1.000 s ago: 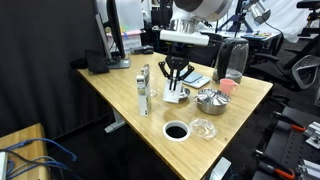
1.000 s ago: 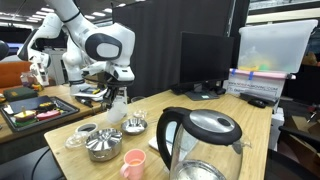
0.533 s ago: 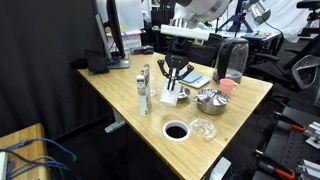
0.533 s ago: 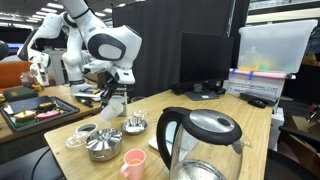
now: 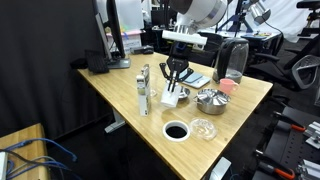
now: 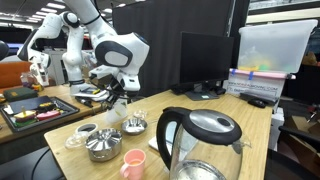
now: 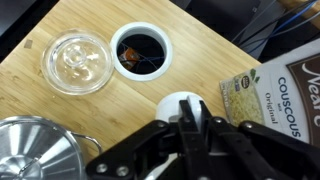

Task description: Pour the contents in the white mug onto the silver pan

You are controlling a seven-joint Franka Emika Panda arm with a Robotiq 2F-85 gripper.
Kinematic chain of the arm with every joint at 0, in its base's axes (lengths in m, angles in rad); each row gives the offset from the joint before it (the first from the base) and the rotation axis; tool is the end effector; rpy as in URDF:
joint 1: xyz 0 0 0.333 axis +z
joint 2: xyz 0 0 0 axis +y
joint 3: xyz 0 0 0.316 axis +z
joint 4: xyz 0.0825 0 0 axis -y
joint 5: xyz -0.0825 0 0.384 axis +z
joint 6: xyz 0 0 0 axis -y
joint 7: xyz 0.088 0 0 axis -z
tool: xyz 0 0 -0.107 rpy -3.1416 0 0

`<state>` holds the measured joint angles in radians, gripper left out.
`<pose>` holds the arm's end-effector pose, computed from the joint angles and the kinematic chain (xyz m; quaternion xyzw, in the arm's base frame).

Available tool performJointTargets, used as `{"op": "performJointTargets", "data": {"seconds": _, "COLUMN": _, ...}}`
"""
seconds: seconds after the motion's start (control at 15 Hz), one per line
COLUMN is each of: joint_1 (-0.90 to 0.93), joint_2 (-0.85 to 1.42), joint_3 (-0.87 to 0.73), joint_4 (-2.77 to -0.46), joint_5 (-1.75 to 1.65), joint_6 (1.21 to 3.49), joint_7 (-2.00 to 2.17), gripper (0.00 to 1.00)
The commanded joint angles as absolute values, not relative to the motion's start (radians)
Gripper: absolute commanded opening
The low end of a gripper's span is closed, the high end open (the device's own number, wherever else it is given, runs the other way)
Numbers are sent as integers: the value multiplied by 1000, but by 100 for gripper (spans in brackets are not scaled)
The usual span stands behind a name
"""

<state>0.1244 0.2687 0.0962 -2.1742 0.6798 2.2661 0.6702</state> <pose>0.5292 0.1353 0.2588 -0.8596 0.4384 0.1839 0.1874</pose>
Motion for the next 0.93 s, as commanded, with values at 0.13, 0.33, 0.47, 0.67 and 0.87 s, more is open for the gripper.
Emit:
{"op": "performJointTargets", "data": {"seconds": 0.13, "joint_1": 127, "joint_2": 270, "joint_3": 91, "joint_4": -2168, "joint_5": 681, "joint_6": 2263, "joint_7": 671, "gripper": 9}}
{"op": "performJointTargets", "data": {"seconds": 0.33, "joint_1": 127, "joint_2": 270, "joint_3": 91, "joint_4": -2168, "joint_5": 681, "joint_6": 2263, "joint_7": 671, "gripper": 9}}
{"op": "performJointTargets", "data": {"seconds": 0.47, "joint_1": 127, "joint_2": 270, "joint_3": 91, "joint_4": -2168, "joint_5": 681, "joint_6": 2263, "joint_7": 671, "gripper": 9}}
{"op": "performJointTargets", "data": {"seconds": 0.67, "joint_1": 114, "joint_2": 275, "joint_3": 97, "joint_4": -2153, "joint_5": 714, "joint_6": 2216, "joint_7": 659, "gripper": 2}}
{"op": "performJointTargets", "data": {"seconds": 0.87, "joint_1": 91, "joint_2": 285, "joint_3": 88, "joint_4": -2127, "joint_5": 757, "joint_6": 2150, "joint_7": 654, "gripper": 2}}
